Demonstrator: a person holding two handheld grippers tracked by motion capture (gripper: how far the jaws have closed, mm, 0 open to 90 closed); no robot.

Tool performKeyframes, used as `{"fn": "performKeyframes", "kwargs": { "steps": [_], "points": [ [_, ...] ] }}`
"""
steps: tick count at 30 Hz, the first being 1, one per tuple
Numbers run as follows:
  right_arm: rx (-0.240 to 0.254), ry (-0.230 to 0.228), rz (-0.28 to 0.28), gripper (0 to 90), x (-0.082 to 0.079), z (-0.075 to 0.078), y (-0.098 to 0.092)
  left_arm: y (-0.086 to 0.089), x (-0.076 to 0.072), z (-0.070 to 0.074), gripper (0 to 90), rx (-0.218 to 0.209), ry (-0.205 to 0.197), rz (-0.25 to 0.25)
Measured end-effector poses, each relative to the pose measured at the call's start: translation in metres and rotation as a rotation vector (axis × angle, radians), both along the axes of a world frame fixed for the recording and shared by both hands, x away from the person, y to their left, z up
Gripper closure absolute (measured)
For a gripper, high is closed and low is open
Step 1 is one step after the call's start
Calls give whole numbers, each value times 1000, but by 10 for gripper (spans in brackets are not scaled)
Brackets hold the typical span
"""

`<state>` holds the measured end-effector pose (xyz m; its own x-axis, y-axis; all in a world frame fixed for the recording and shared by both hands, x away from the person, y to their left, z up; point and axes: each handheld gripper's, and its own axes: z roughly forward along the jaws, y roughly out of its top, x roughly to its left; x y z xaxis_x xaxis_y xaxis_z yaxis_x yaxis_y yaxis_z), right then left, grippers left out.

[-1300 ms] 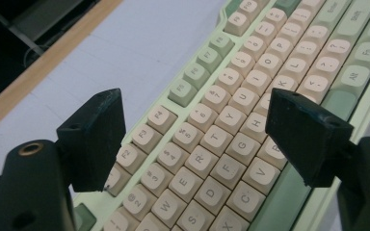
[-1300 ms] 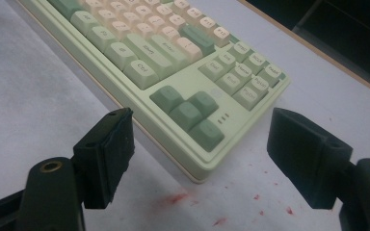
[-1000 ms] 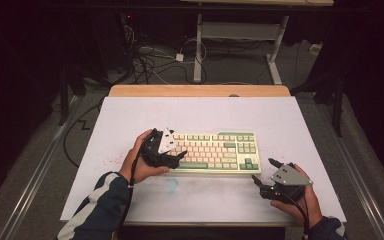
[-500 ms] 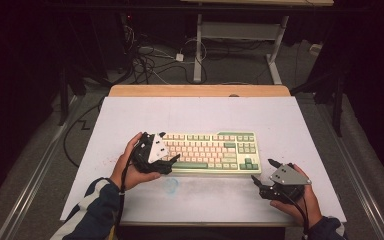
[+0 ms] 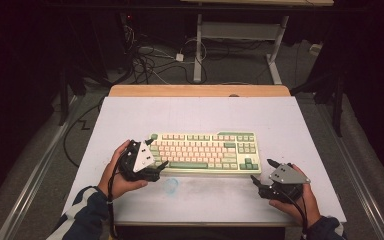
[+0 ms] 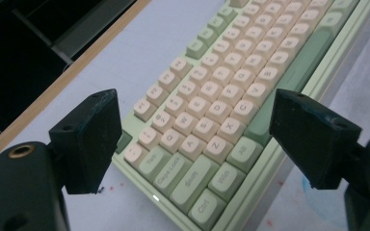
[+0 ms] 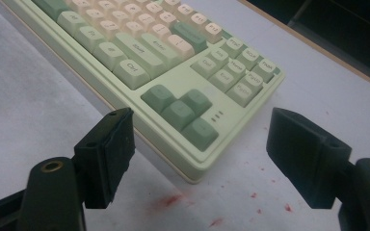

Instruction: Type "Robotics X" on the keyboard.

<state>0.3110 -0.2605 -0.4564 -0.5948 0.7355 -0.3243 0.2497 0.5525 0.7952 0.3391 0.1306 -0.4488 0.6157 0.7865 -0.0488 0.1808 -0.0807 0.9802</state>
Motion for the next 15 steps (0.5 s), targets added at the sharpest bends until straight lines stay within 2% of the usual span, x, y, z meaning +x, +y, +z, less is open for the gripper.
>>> {"fn": "performKeyframes", "kwargs": {
  "steps": [3,7,9,12,15],
  "points": [
    [-8,2,5,285,-1,0,3,6,-3,-4,177,2,12,13],
    [13,10,31,310,-3,2,5,13,-10,-12,177,34,20,31],
    [30,24,56,327,-3,3,5,18,-15,-14,177,25,27,41],
    [47,68,92,402,-1,7,6,25,-21,-18,177,22,37,56],
    [60,68,97,457,1,13,9,31,-26,-21,177,17,54,71]
  ]
}}
